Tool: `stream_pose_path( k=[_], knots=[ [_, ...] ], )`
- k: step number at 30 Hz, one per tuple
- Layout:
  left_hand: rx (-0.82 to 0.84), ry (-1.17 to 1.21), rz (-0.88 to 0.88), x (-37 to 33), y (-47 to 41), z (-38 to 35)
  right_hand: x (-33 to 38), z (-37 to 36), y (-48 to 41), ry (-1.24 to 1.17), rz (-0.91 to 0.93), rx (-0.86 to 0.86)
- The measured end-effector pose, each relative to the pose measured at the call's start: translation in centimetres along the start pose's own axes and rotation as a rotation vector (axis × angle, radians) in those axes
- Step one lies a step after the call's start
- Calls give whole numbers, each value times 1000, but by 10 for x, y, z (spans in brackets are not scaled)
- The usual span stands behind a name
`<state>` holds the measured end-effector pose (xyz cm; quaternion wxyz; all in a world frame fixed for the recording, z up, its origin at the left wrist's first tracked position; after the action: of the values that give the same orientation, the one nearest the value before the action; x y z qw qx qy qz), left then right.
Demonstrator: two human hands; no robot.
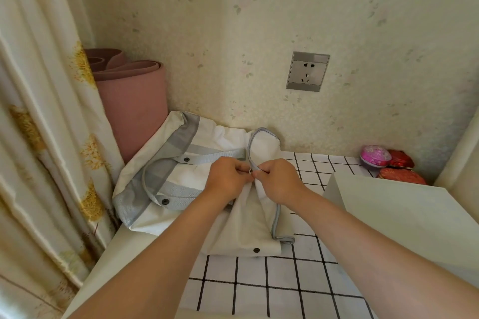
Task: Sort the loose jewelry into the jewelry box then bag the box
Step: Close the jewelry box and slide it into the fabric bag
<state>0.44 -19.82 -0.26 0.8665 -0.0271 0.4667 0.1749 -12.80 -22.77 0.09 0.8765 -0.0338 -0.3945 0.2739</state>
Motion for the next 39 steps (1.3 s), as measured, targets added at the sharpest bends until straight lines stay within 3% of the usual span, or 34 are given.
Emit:
stream_pose_path(
  k=[6, 9, 14, 16, 18, 21, 24, 27, 30, 32, 35, 39],
  knots=[
    [82, -112, 32, 15, -6, 3, -13, 24, 3, 6, 12, 36],
    [58, -131, -34, 11, -3, 7, -18, 45, 2, 42, 8, -2],
    [-154, -405, -279, -15, 18, 6, -10, 73, 13, 2, 1, -41],
    [-152, -457, -422, -31, 34, -4, -5, 82, 21, 59, 1, -59],
    [-19, -499, -498, -41, 49, -19, -7, 84, 32, 356, -38, 23],
    [184, -737, -338, -22, 55, -42, -15, 79, 48, 759, -65, 222],
    [255, -1004, -184, 1, 55, -50, -18, 71, 60, 865, -44, 404],
    [266, -1063, -148, 1, 57, -51, -22, 63, 75, 903, -33, 558],
    [239, -1039, -174, -11, 63, -50, -24, 58, 82, 871, -1, 611],
    [205, -948, -222, -29, 71, -54, -22, 65, 83, 721, 12, 541],
    [142, -588, -360, -72, 86, -65, -17, 91, 90, 494, 32, 352],
    [169, -279, -517, -116, 117, -88, -27, 132, 123, 444, -1, 249]
  ],
)
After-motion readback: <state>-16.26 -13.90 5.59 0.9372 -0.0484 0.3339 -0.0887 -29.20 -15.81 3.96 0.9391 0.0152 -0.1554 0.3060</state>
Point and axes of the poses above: each hand's wrist, its own y-axis away from the middle knuckle, its own z-axis out of the back of the hand, x = y × z, the point moved 8 cm from there along -y, towards the middle knuckle, and after that the axes turned 14 degrees about z, right-handed, at the moved point
